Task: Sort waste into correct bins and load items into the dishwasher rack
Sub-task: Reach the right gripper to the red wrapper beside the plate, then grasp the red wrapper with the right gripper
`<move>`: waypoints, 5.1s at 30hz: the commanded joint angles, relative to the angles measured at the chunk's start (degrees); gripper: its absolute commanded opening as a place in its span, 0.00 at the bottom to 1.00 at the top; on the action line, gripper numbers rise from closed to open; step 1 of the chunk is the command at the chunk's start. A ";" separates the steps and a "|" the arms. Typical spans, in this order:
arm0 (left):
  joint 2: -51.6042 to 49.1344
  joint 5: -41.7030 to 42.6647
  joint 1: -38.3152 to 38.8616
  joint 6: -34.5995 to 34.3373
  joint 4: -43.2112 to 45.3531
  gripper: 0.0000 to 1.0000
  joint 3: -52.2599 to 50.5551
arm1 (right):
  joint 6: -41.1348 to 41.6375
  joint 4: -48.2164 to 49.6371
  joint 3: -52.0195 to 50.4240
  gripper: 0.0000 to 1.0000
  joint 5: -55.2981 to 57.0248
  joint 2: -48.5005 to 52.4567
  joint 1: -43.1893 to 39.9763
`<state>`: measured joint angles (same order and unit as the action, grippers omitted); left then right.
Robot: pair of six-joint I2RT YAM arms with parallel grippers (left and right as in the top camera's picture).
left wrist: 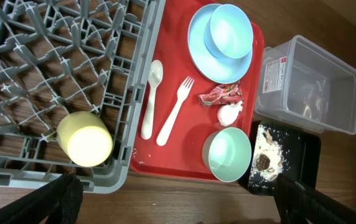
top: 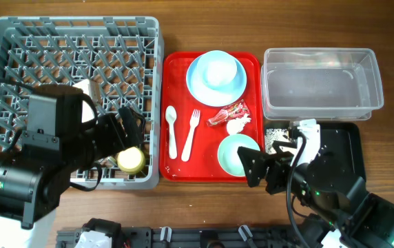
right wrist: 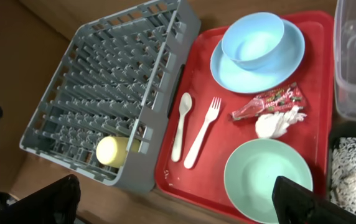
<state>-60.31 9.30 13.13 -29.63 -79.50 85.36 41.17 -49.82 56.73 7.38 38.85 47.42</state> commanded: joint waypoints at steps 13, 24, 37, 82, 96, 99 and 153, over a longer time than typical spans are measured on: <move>0.13 -0.15 0.22 0.87 0.15 1.00 0.15 | -11.82 -9.42 35.85 0.36 -16.79 74.86 -17.77; 0.13 -0.15 0.22 0.87 0.15 1.00 0.15 | -6.47 -1.99 23.87 0.44 -14.73 80.98 -17.11; 0.13 -0.15 0.22 0.87 0.15 1.00 0.15 | -7.76 -2.99 24.04 0.04 -9.60 57.42 -17.11; 0.13 -0.15 0.22 0.87 0.15 1.00 0.15 | -2.12 1.79 21.59 0.04 -7.19 80.02 -17.00; 0.13 -0.15 0.22 0.87 0.15 1.00 0.15 | -0.04 8.13 21.51 0.64 -7.34 73.53 -16.70; 0.13 -0.15 0.22 0.87 0.15 1.00 0.15 | 1.05 7.93 21.16 0.63 -7.30 75.34 -15.78; 0.13 -0.15 0.22 0.87 0.15 1.00 0.15 | -35.60 17.57 12.41 0.08 -9.99 76.13 -15.54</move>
<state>-60.42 9.28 13.23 -29.63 -79.48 85.34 3.46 -31.64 71.99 -1.45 113.80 31.92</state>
